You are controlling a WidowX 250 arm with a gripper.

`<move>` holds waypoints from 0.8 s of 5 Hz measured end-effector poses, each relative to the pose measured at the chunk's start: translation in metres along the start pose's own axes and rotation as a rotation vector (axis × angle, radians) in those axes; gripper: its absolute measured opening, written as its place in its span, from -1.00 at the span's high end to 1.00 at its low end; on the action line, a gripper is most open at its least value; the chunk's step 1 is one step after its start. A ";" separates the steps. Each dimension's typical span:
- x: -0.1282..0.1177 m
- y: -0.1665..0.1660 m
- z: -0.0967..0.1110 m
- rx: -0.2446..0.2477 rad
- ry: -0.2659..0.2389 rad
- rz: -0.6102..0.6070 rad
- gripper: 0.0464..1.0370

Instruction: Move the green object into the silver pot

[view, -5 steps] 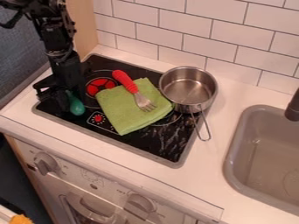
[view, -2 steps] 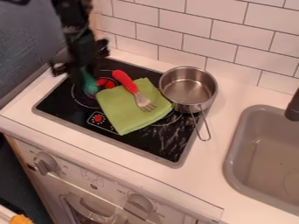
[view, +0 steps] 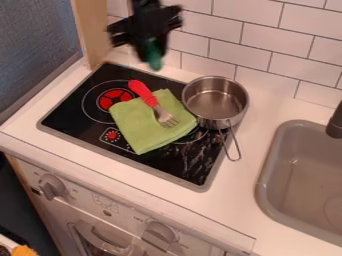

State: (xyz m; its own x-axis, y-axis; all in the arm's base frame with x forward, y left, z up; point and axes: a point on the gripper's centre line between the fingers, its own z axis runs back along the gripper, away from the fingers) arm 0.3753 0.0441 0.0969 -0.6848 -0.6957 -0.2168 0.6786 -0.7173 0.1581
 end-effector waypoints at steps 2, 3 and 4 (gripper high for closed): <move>0.028 0.045 -0.028 0.017 -0.073 -0.270 0.24; 0.040 0.051 -0.033 0.019 -0.081 -0.346 0.24; 0.058 0.048 -0.049 -0.012 -0.120 -0.402 0.24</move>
State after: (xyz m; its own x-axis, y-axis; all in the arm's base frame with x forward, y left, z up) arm 0.3815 -0.0287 0.0453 -0.9214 -0.3606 -0.1448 0.3536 -0.9326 0.0724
